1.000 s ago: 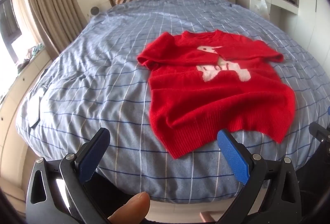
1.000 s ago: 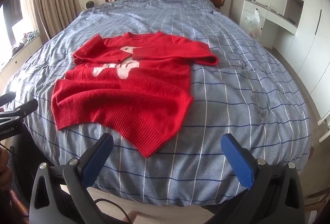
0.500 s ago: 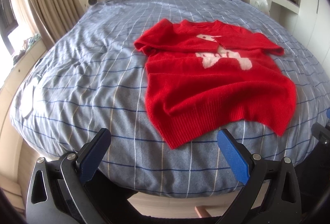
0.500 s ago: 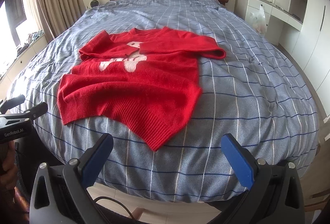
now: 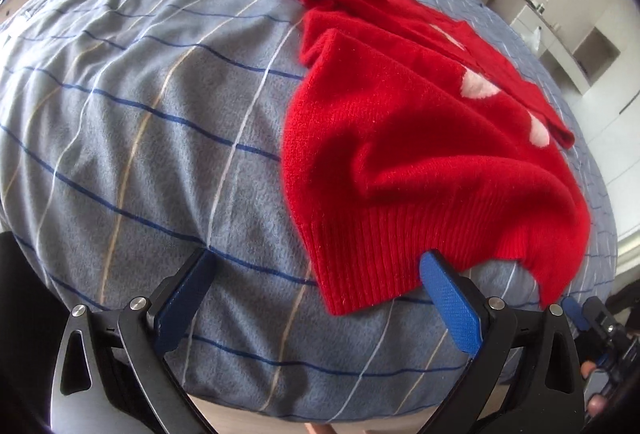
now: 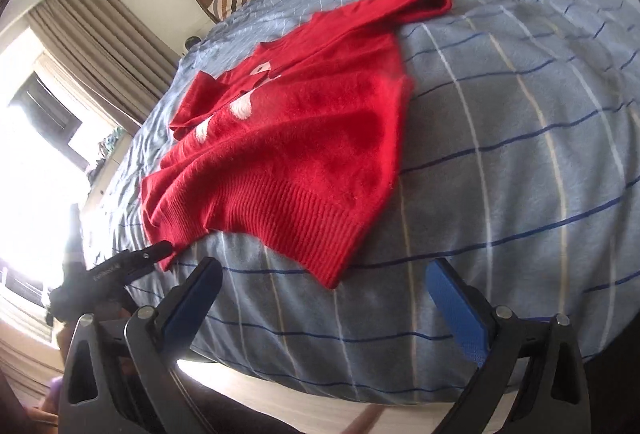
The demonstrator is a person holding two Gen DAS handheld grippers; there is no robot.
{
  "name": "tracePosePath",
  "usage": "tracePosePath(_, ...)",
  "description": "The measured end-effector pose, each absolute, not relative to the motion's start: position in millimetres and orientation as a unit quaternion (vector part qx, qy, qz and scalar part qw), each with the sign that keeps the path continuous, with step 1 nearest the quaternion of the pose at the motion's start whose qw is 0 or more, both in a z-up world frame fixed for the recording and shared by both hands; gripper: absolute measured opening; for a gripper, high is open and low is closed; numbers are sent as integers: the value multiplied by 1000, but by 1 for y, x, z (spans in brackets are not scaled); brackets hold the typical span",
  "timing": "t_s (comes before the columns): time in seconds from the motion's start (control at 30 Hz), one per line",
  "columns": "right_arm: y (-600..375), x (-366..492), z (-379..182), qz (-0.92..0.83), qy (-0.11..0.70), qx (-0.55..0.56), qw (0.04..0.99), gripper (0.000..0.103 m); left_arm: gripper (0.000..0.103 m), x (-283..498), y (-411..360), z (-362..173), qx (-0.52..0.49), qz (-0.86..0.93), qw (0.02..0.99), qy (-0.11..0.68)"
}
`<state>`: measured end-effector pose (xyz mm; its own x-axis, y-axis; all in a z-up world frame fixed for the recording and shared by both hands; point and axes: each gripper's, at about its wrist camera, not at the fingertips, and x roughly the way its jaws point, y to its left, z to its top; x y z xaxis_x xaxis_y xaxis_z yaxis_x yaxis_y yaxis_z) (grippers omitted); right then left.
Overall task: Fold small clothes
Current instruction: 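Grasp the sweater hem with both grippers and flip the sweater over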
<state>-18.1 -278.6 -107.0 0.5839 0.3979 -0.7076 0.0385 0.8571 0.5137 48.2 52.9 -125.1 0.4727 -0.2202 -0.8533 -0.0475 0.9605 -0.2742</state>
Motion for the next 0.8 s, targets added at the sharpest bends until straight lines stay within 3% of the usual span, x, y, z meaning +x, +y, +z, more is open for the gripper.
tracePosePath(0.07,-272,-10,-116,134,442,260,848,69,96,45,54,-123,-145,-55,854,497)
tracePosePath(0.1,-269,-6,-121,139,447,257,846,61,84,44,54,-123,-141,-54,857,493)
tracePosePath(0.13,-268,-3,-127,130,455,253,844,35,76,43,53,-123,-131,-51,857,495)
tracePosePath(0.17,-268,-2,-131,118,461,254,842,4,57,42,52,-123,-122,-51,858,497)
tracePosePath(0.2,-271,-4,-133,107,463,255,842,5,30,40,54,-120,-120,-56,859,495)
tracePosePath(0.23,-274,-6,-130,104,460,257,844,5,14,38,57,-118,-126,-71,858,493)
tracePosePath(0.27,-275,-10,-124,105,452,254,848,5,5,36,60,-115,-132,-80,856,494)
tracePosePath(0.43,-278,-36,-73,123,428,215,869,4,2,22,73,-84,-130,-109,857,487)
tracePosePath(0.57,-288,-54,-44,131,450,199,861,4,2,3,78,-57,-68,-120,859,494)
tracePosePath(0.8,-267,-31,-132,54,575,158,801,4,2,12,54,-122,10,-58,817,574)
